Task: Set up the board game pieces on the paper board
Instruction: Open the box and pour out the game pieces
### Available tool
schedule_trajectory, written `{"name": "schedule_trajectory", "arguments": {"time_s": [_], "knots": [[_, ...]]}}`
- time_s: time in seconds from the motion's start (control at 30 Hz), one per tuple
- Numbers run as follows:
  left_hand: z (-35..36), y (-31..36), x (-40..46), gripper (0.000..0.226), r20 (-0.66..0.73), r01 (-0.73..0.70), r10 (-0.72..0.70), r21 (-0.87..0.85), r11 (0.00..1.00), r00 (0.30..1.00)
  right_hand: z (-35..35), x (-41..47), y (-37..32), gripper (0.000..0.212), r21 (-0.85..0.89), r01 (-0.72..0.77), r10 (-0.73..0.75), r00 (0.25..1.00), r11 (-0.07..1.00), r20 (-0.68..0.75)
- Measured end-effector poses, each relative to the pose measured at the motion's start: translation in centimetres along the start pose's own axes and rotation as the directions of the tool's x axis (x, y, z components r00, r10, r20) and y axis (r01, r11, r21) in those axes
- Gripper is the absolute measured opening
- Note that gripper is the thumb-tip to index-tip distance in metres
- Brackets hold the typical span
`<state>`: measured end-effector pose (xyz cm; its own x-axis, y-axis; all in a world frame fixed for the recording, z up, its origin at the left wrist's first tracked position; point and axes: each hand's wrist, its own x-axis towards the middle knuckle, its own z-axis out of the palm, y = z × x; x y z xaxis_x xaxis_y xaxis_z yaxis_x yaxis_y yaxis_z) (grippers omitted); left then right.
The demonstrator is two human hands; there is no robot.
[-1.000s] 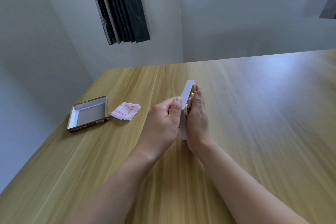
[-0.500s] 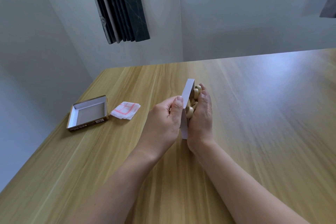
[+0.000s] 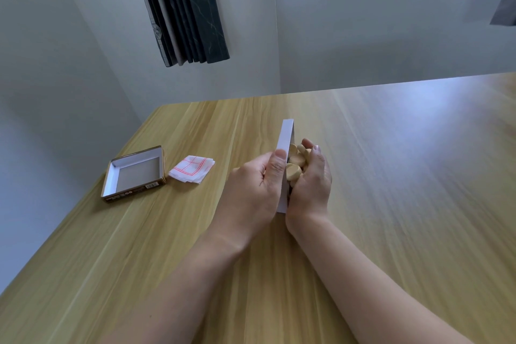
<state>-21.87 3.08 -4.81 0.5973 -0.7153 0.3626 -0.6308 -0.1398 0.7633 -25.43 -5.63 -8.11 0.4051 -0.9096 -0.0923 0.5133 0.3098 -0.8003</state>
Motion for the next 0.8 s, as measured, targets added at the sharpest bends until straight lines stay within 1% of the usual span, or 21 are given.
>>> {"name": "schedule_trajectory", "arguments": {"time_s": [0.1, 0.27, 0.4, 0.63, 0.73, 0.8], "knots": [[-0.4, 0.0, 0.2, 0.047, -0.022, -0.006, 0.007, 0.049, 0.999, 1.000, 0.2, -0.1, 0.1, 0.030, -0.022, 0.012, -0.013, 0.999, 1.000, -0.037], [-1.2, 0.0, 0.5, 0.049, -0.035, -0.054, 0.060, 0.149, 0.987, 0.998, 0.2, 0.0, 0.3, 0.030, -0.076, 0.013, -0.018, 0.998, 0.997, -0.061], [-1.5, -0.2, 0.6, 0.050, -0.011, -0.041, 0.043, 0.123, 0.992, 0.999, 0.4, 0.0, 0.7, 0.035, -0.149, 0.038, -0.050, 0.996, 0.988, -0.074], [-1.1, 0.1, 0.4, 0.046, -0.019, -0.085, 0.088, 0.139, 0.987, 0.996, 0.4, -0.2, 1.0, 0.035, -0.267, 0.090, -0.118, 0.989, 0.960, -0.093], [-0.8, -0.2, 0.4, 0.044, -0.047, -0.104, 0.112, 0.147, 0.984, 0.993, 0.4, -0.2, 0.9, 0.033, -0.299, 0.102, -0.135, 0.987, 0.949, -0.092], [-0.4, -0.6, 0.2, 0.043, -0.108, -0.108, 0.122, 0.128, 0.986, 0.987, 0.3, -0.2, 0.7, 0.034, -0.317, 0.112, -0.144, 0.986, 0.942, -0.081]]}}
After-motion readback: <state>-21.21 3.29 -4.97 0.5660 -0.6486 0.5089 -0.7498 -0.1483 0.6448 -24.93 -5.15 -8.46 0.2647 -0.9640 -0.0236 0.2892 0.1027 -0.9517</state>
